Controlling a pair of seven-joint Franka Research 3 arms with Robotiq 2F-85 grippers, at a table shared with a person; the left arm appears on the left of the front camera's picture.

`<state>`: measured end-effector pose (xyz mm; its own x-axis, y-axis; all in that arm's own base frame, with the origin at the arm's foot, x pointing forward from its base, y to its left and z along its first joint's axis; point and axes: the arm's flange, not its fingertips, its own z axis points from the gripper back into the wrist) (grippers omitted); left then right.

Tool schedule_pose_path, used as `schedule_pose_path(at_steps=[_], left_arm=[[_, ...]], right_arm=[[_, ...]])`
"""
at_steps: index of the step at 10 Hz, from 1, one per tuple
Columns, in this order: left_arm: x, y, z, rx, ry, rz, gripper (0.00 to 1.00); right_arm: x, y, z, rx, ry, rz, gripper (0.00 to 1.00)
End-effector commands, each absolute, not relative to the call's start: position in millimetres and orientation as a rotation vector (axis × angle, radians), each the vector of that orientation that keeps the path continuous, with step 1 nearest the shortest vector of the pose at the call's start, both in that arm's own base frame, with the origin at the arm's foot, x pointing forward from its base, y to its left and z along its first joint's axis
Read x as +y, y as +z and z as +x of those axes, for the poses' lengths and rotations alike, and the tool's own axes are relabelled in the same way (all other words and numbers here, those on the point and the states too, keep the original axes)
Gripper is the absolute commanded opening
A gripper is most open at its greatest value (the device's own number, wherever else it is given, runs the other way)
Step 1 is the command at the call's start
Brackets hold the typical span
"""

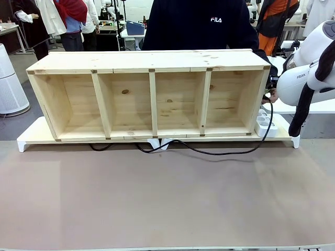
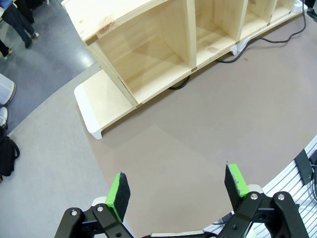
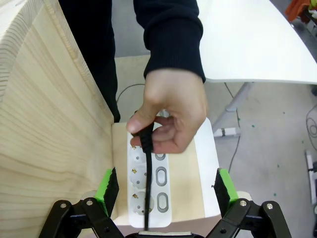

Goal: Perform cable management.
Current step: Release the Power Cable when the human grasps it.

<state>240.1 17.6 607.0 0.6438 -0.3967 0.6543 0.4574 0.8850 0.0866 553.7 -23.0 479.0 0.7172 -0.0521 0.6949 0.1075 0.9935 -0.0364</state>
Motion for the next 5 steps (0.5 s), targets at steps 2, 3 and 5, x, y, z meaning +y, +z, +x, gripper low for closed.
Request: schedule_pose_path(at_steps=[2, 3, 5], left_arm=[[18.4, 606.6, 239.8, -0.724, -0.487, -0.096, 1.0], [18.4, 606.6, 239.8, -0.724, -0.487, -0.096, 1.0], [18.4, 606.6, 239.8, -0.724, -0.487, -0.096, 1.0]], right_arm=[[-22.6, 478.8, 553.6, -0.763, -0.091, -0.075, 1.0], [-22.6, 478.8, 553.6, -0.763, -0.091, -0.075, 1.0], [-22.6, 478.8, 553.6, -0.763, -0.091, -0.075, 1.0]])
